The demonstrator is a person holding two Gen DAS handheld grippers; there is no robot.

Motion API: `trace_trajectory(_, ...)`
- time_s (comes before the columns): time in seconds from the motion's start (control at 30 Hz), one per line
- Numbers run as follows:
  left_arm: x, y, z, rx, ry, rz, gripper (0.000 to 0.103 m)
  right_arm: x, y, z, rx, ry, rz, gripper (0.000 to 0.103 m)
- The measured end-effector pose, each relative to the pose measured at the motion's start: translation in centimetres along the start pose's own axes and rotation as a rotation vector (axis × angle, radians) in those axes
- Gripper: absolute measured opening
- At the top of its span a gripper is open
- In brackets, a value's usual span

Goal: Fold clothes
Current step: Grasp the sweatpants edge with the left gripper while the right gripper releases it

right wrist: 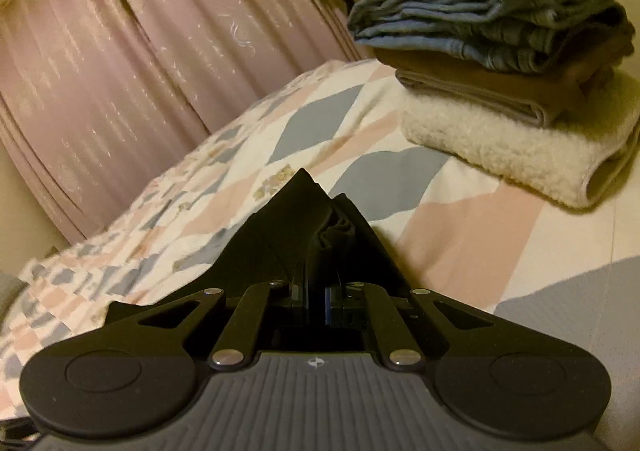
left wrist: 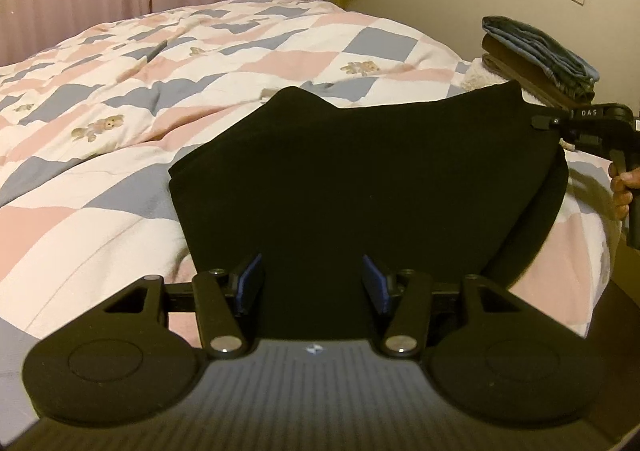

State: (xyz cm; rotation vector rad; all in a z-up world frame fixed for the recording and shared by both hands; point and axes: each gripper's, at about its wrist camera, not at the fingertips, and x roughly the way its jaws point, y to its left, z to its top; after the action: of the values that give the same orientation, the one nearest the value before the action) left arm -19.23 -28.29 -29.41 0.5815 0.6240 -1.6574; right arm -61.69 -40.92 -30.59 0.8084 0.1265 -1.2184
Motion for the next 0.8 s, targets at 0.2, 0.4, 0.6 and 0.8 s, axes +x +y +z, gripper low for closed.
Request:
trace_trajectory(0.2,-0.4,-0.1,0.0,0.031,0.000,0.027,0.051,0.6,-0.8,-1.0,0.045,0.025,-0.091,0.015)
trace_trajectory(0.4,-0.9,0.8,1.4,0.060,-0.045,0.081,0.045,-1.6,3.6,-0.9,-0.194,-0.125,-0.240,0.047)
trace_trajectory(0.6,1.7,0.2,4.4,0.158,-0.097,0.072,0.017,1.9,9.7,-1.4,-0.491,-0.059,-0.098,0.040)
trace_trajectory(0.8,9.0,2.1,7.1,0.151,-0.032,0.071,0.017,9.5,7.8,0.2,-0.517,0.056,-0.227,0.037)
